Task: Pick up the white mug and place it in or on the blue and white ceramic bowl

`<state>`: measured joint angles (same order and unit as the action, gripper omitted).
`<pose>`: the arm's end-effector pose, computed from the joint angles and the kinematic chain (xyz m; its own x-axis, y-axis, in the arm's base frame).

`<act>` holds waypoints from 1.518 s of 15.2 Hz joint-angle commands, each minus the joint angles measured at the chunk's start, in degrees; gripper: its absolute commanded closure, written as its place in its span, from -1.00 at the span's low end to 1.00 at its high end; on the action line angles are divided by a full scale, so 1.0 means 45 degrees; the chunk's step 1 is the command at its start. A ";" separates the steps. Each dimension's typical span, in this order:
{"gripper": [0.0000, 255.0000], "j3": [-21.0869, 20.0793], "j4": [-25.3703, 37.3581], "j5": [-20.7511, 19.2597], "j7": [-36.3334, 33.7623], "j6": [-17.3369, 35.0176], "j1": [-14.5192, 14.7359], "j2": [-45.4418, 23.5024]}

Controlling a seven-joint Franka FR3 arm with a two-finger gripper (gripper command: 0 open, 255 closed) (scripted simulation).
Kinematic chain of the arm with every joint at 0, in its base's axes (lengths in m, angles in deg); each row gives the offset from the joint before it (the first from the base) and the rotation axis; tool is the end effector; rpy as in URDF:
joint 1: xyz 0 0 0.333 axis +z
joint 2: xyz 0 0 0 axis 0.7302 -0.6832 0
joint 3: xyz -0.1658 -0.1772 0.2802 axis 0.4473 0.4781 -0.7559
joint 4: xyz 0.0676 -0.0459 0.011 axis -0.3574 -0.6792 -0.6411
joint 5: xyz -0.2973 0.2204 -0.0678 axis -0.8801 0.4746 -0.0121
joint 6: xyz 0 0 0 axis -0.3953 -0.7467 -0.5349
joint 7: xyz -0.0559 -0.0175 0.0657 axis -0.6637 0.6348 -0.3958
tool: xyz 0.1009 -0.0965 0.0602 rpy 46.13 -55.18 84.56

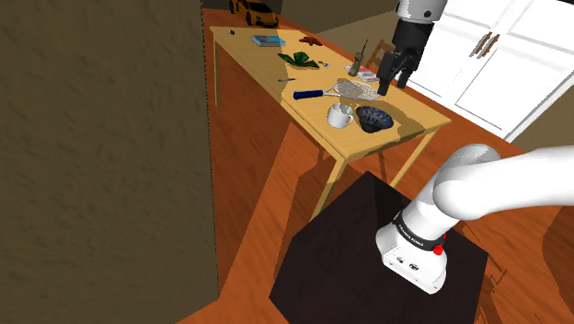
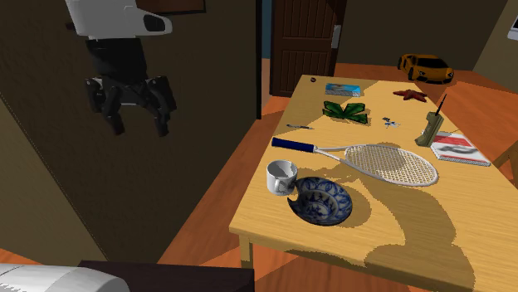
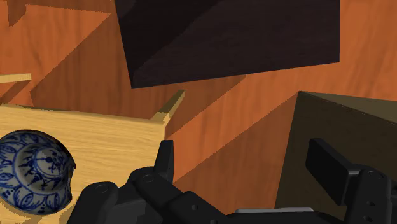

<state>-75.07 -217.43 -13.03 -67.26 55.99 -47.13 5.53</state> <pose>0.2233 -0.0346 0.5685 0.9839 -0.1357 -0.1167 -0.1287 -0.9895 0.0655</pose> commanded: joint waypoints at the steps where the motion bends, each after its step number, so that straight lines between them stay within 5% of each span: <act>1: -1.00 0.0000 0.0000 0.0000 0.0000 0.0000 0.0000 0.0000; 13: -1.00 0.2062 0.0292 -0.1020 0.1695 0.4265 -0.0455 -0.4455; 23: -1.00 0.3414 0.2395 -0.0460 0.3415 0.6947 -0.0703 -0.9223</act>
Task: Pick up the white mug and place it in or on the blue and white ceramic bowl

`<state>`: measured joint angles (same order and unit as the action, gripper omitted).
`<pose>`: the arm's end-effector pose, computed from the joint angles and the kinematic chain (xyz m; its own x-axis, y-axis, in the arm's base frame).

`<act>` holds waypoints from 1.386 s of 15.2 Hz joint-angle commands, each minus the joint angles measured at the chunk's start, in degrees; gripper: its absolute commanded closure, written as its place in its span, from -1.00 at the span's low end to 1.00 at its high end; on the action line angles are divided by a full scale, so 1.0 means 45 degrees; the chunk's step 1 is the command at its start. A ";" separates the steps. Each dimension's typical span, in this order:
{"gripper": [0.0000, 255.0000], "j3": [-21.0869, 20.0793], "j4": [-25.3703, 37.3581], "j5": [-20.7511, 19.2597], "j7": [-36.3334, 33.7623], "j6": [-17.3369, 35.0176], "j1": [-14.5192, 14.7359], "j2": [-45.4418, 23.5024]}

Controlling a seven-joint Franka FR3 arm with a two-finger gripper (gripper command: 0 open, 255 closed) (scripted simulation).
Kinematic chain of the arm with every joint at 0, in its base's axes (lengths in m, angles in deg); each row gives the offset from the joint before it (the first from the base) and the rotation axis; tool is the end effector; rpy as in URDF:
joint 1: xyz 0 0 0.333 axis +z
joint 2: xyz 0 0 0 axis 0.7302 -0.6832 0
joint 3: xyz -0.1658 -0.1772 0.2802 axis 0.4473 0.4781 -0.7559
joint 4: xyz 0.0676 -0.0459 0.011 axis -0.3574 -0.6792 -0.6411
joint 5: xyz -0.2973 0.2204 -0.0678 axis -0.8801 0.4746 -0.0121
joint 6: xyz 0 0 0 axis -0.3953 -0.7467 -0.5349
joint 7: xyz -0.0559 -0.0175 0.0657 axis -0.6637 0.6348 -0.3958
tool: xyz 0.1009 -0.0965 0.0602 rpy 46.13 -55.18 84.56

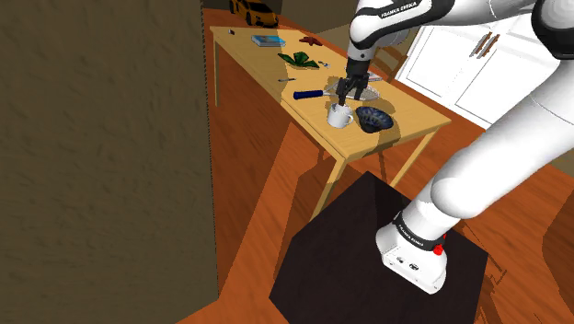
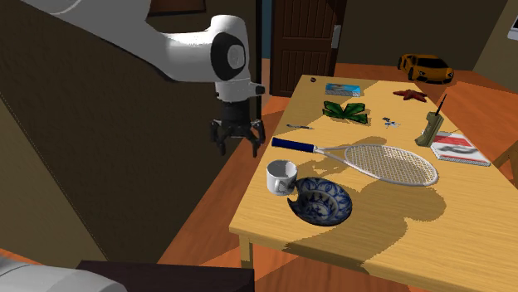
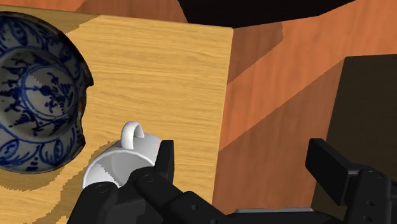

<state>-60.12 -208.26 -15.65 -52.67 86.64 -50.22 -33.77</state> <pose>0.4274 -0.1870 0.4341 0.9812 -0.1407 -0.1318 -0.1335 -0.9891 0.0619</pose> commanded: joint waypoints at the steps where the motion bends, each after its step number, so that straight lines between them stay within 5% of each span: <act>1: -1.00 0.0183 0.0657 0.0264 0.0373 0.0330 -0.0063 -0.0995; 10: -1.00 0.0438 0.4119 0.1871 0.2116 0.1305 -0.0920 -0.5645; 21: -1.00 0.0349 0.3587 0.2098 0.2276 0.2471 -0.1082 -0.6303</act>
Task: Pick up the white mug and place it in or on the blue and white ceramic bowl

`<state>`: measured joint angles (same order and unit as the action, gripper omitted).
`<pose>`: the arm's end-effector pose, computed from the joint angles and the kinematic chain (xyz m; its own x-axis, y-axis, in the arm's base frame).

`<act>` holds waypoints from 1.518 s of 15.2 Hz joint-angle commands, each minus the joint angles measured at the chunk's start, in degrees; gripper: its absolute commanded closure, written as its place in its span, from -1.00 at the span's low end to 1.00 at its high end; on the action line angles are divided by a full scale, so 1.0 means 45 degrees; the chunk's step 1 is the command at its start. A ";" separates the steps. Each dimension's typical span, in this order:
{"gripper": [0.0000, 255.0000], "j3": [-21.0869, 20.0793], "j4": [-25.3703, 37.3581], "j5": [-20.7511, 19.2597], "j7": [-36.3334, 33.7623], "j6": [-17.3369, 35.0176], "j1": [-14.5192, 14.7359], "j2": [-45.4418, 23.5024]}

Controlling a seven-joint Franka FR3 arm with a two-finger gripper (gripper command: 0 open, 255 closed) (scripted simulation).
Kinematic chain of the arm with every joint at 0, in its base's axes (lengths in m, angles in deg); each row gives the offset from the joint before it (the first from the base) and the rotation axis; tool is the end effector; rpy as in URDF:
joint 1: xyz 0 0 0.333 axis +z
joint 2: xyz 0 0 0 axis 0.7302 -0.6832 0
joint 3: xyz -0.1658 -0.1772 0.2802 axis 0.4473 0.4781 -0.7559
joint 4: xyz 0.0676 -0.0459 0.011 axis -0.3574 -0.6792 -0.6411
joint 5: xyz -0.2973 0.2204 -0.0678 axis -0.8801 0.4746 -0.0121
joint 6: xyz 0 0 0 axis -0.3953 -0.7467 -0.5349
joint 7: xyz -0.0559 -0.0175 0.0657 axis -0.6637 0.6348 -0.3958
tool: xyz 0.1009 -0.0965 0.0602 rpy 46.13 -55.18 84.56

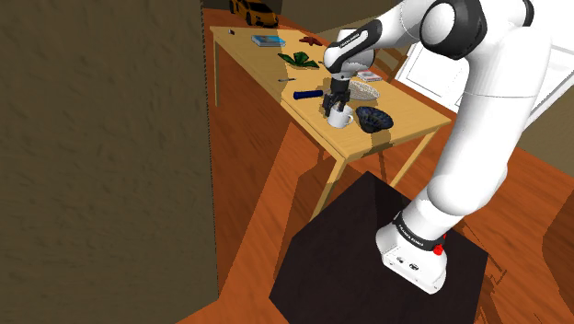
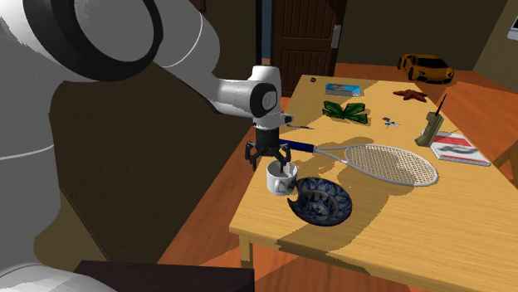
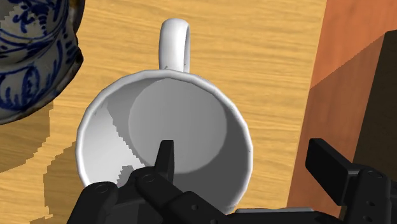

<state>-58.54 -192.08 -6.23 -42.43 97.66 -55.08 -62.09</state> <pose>0.5408 -0.2726 0.3123 0.9799 -0.1430 -0.1388 -0.1356 -0.9889 0.0615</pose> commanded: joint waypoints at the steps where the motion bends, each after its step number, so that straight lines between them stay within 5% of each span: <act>1: -1.00 -0.0002 -0.0008 0.0004 0.0001 0.0022 -0.0002 -0.0010; 5: -1.00 -0.0002 -0.0007 0.0004 0.0001 0.0019 -0.0001 -0.0009; 6: 1.00 -0.0002 -0.0007 0.0004 0.0001 0.0019 -0.0001 -0.0009; 15: 1.00 -0.0002 -0.0008 0.0004 0.0001 0.0022 -0.0002 -0.0010; 23: 1.00 0.0120 0.0404 -0.0266 -0.0088 -0.1125 0.0106 0.0760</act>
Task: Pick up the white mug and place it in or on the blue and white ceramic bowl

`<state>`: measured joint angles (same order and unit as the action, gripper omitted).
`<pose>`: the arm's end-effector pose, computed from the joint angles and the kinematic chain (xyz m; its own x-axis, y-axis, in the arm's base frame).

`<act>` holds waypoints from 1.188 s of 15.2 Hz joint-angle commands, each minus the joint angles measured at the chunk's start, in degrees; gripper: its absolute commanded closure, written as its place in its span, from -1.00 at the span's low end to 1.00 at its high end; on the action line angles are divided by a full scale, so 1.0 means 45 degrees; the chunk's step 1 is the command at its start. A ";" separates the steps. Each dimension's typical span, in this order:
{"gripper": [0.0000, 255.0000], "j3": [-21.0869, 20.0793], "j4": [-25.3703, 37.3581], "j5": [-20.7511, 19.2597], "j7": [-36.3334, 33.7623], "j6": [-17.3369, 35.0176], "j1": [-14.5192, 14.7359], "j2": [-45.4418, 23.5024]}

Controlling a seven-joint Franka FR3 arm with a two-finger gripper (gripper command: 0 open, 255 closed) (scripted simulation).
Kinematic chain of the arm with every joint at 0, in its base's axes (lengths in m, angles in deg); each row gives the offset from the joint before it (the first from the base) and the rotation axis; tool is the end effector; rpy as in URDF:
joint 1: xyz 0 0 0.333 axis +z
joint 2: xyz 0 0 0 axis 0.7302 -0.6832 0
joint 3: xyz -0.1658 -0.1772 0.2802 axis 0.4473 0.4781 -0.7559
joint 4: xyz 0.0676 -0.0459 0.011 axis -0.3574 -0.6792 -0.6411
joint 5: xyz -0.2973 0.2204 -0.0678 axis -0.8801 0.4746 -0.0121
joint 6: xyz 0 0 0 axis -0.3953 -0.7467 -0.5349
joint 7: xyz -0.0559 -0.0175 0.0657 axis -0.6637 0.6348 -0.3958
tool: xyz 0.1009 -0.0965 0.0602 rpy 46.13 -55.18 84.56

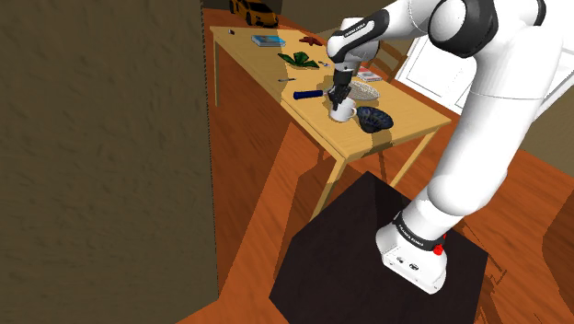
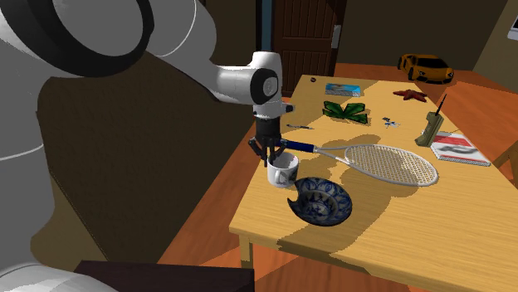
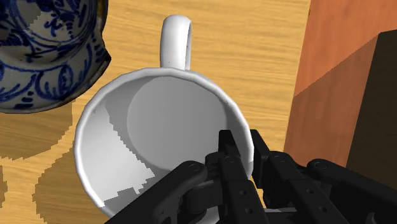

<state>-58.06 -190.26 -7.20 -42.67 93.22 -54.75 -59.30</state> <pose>0.5383 -0.2731 0.3483 0.9800 -0.1432 -0.1381 -0.1358 -0.9888 0.0615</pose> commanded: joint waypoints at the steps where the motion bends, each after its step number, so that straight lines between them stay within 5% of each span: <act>1: 1.00 0.0026 0.0063 -0.0080 -0.0045 -0.0285 0.0043 0.0228; 18: 1.00 0.0149 0.1599 -0.0459 -0.0106 -0.2884 0.0168 0.1351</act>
<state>-57.44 -183.81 -9.24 -43.27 81.06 -53.94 -53.30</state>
